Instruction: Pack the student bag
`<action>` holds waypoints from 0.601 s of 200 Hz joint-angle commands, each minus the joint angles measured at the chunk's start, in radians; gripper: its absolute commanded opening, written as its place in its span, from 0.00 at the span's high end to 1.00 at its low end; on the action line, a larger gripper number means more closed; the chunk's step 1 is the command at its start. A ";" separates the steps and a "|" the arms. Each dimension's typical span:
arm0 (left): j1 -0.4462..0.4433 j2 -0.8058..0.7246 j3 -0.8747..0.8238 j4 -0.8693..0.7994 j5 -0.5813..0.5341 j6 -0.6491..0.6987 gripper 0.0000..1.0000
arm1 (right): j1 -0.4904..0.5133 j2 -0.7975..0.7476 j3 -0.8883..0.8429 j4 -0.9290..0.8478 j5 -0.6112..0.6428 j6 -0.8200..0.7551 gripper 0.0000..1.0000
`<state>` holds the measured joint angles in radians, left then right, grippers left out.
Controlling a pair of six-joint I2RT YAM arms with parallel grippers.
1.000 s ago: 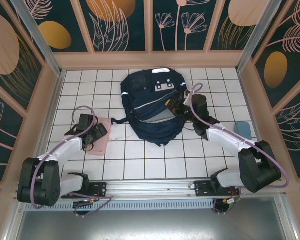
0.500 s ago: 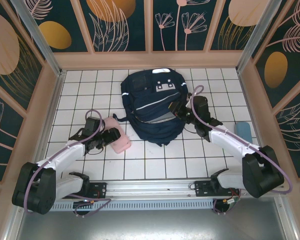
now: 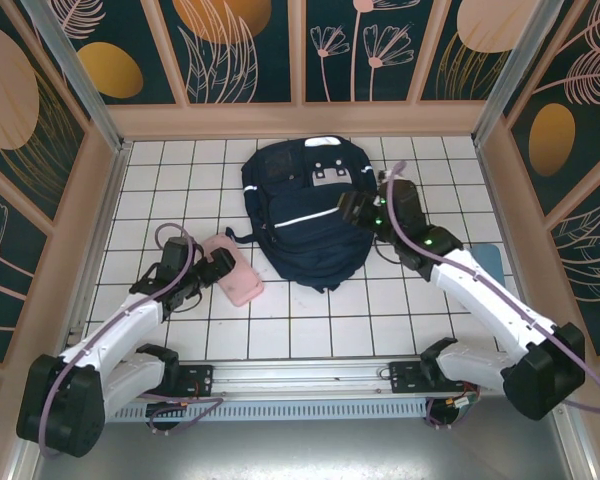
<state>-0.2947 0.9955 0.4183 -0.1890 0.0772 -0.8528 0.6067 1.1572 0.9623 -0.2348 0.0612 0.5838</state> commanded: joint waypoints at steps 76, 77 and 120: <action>0.000 -0.141 -0.106 0.075 0.036 -0.129 0.06 | 0.338 0.672 0.382 0.047 -0.254 -0.063 0.43; 0.000 -0.140 -0.107 0.075 0.037 -0.130 0.07 | 0.338 0.678 0.384 0.046 -0.255 -0.062 0.43; 0.000 -0.055 -0.110 0.118 0.073 -0.154 0.16 | 0.349 0.851 0.492 0.017 -0.315 -0.060 0.52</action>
<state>-0.2947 0.8997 0.3191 -0.1295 0.1162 -0.9771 0.9504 1.9476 1.3785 -0.1902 -0.2077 0.5289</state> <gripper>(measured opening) 0.859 0.497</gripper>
